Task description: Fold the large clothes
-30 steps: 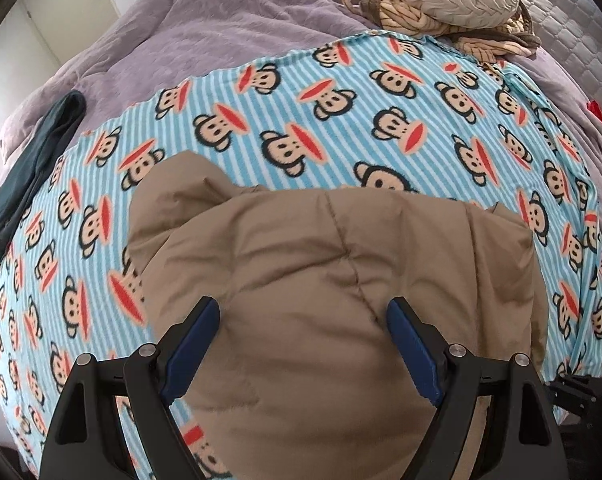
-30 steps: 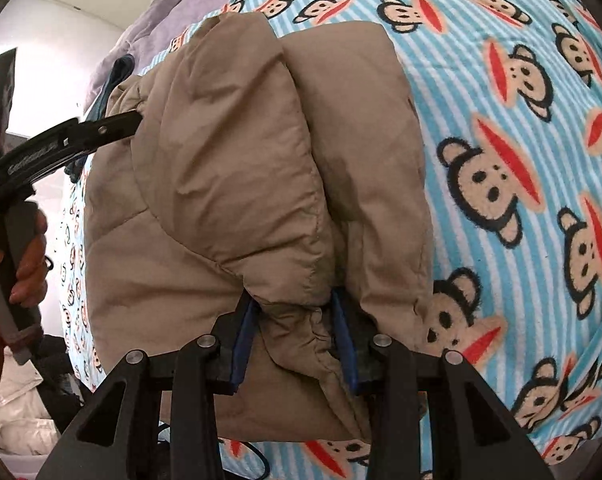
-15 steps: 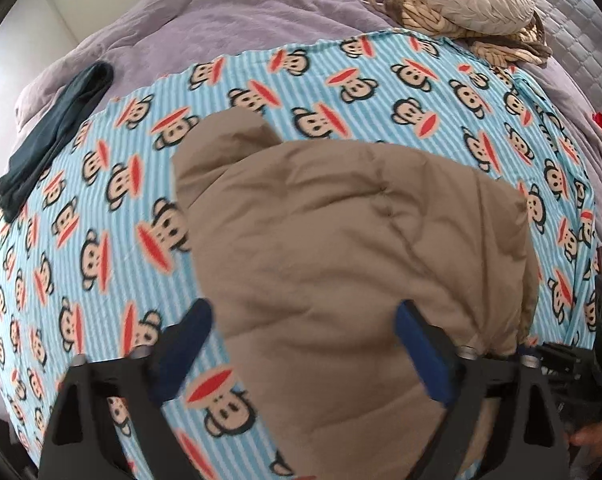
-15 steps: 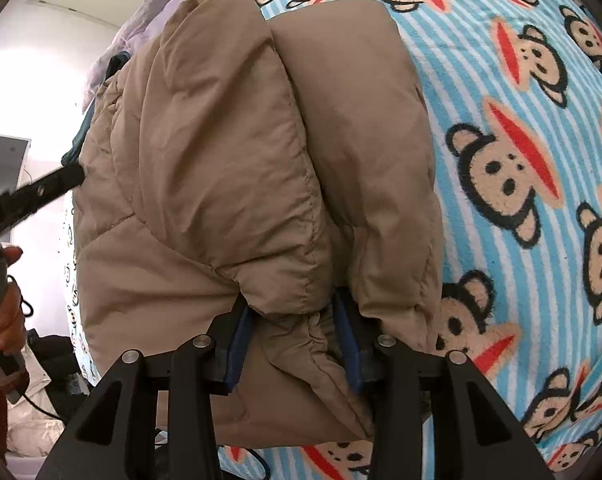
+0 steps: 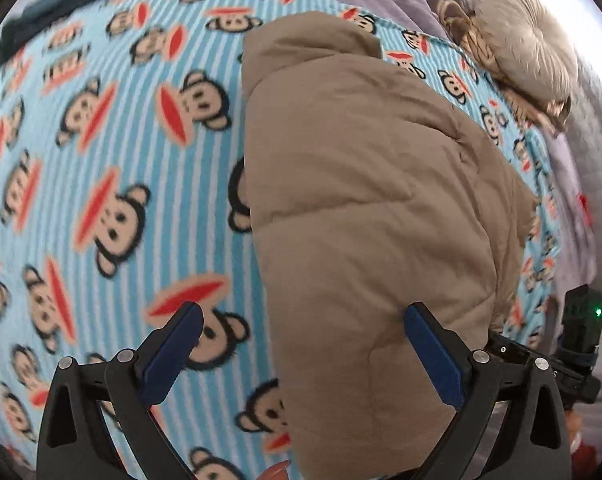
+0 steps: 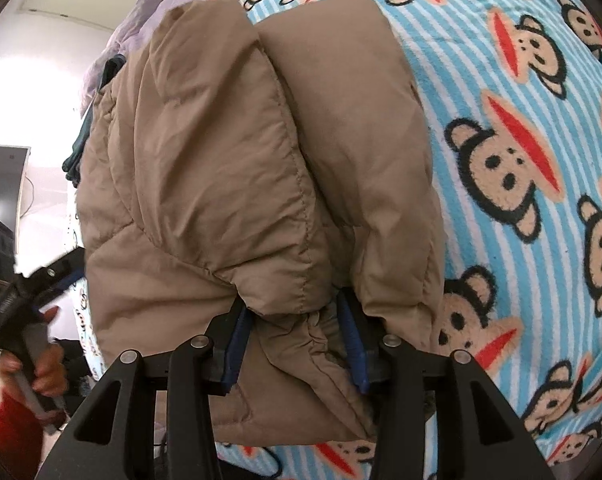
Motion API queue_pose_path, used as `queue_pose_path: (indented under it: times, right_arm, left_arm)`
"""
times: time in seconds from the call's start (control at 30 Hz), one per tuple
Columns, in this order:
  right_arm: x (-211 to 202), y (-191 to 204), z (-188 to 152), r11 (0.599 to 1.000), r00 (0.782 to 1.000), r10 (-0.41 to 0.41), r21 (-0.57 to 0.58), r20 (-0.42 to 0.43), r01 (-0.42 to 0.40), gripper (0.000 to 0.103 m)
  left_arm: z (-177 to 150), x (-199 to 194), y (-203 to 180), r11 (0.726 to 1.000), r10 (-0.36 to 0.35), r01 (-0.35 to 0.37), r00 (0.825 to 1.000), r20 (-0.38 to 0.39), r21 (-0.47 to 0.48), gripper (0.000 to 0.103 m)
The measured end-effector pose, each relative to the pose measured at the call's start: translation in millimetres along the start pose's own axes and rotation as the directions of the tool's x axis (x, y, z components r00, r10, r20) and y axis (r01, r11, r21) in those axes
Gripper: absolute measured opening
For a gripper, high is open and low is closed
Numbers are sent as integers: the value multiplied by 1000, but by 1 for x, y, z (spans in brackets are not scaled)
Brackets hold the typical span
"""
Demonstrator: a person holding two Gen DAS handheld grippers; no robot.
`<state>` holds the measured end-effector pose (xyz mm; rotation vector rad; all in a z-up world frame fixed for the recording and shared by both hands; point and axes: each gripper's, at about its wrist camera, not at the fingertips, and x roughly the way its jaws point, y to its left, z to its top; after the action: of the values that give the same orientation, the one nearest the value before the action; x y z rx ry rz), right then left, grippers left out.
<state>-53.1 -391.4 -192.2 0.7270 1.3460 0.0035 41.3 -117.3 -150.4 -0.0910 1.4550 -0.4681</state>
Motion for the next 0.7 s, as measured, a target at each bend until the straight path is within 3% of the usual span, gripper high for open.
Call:
queue_pose_path:
  times: [0.07,0.3,0.4,0.5,0.7]
  right_arm:
    - [-10,3,2,1000,1000,4,-2,4,-4,50]
    - [-47,0,19,999,996,20,-30,85,-18,80]
    - [-51,-10,36,1000,994,-5,-20,107,7,83]
    - [-48,-21,43,1000,996,5,2,94,-5,102]
    - [-38,-31,46,1000,994,25,11,104,-26,103]
  left_arm:
    - [-2,1,4,1000,-25,25,1000,-3,-5,101]
    - [0,-1,12,990,-139,139,990,-30,14,101]
    - [2,1,13,988,-151,151,988,-43,15,101]
    - [1,5,15,987,-157,158,986,-53,-1,101]
    - [2,13,10,981,-193,192,980,-55,-21,101]
